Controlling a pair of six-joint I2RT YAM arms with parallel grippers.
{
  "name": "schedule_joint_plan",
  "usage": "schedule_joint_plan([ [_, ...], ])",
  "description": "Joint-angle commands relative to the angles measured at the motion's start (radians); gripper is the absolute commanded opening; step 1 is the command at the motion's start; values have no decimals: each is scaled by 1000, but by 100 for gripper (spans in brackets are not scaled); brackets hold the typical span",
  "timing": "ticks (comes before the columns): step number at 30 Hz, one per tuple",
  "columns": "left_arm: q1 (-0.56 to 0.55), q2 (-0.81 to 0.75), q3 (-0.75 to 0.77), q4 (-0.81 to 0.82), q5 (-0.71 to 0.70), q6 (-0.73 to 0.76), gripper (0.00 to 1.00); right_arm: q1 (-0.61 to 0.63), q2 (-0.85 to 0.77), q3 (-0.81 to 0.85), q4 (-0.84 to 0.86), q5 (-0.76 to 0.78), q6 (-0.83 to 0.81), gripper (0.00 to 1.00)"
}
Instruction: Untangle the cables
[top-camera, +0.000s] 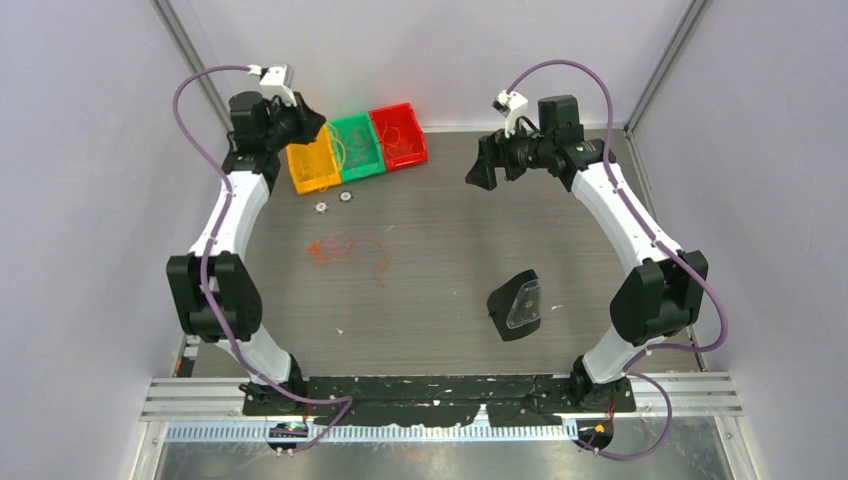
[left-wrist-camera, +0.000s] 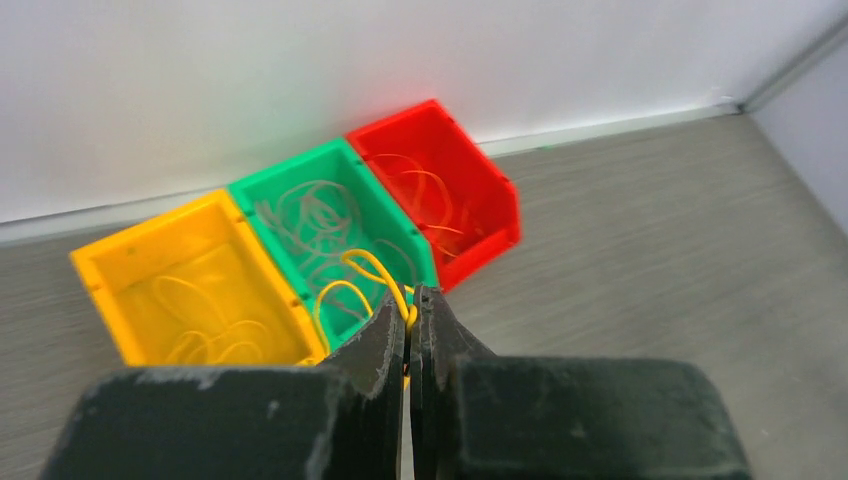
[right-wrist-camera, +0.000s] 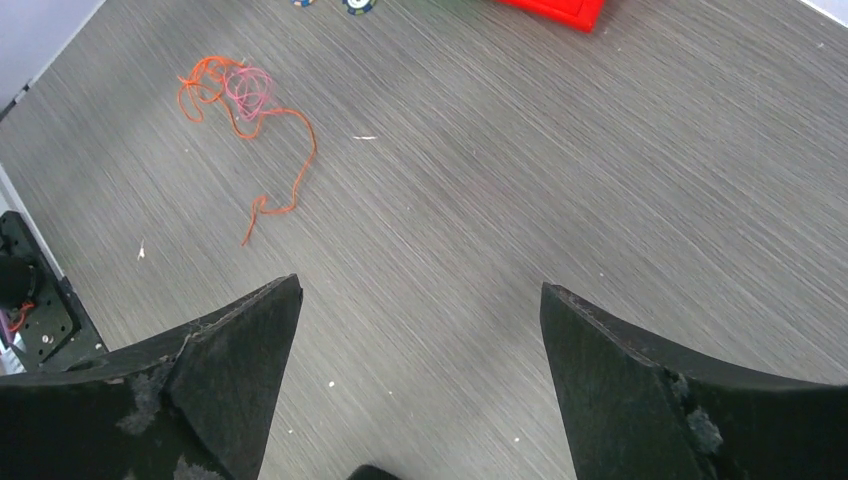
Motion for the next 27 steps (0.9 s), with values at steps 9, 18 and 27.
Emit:
schedule_joint_plan([
  [9,29,336,366,-92,-240,184,0,-26,-72,-11,-31,40,-56,95],
  [18,68,620,672,-174,-235,75,2,-38,-60,3,-68,61,-67,95],
  [27,68,674,684,-185,-253,61,35,-54,-47,26,-111,67,-82,95],
])
